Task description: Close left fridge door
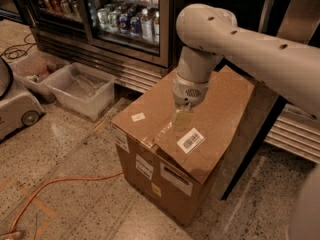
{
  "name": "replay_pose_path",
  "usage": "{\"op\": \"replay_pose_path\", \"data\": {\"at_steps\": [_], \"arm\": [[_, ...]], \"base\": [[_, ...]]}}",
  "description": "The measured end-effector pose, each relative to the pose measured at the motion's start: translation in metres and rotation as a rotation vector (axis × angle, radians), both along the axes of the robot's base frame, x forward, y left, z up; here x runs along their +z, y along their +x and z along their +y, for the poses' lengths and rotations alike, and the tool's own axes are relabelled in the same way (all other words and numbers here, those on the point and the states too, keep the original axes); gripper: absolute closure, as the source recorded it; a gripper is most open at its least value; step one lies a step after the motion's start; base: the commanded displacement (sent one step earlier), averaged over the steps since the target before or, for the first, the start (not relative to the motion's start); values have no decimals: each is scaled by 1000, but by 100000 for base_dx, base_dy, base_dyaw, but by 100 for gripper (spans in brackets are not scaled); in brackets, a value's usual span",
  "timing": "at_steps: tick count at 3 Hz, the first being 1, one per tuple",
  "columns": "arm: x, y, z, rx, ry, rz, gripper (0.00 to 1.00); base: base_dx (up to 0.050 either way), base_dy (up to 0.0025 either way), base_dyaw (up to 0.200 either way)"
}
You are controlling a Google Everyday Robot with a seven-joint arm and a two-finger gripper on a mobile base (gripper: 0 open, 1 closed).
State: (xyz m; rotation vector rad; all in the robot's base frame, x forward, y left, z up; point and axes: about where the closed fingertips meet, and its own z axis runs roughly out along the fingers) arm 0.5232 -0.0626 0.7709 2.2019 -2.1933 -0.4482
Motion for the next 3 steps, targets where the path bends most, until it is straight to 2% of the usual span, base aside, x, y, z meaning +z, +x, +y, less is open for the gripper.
{"op": "replay_pose_path", "data": {"at_steps": [1,3], "arm": [[14,50,6,-66,-18,3,100],[14,50,6,-66,-18,3,100]], "base": [[0,0,0],[-3,4,-20039]]}}
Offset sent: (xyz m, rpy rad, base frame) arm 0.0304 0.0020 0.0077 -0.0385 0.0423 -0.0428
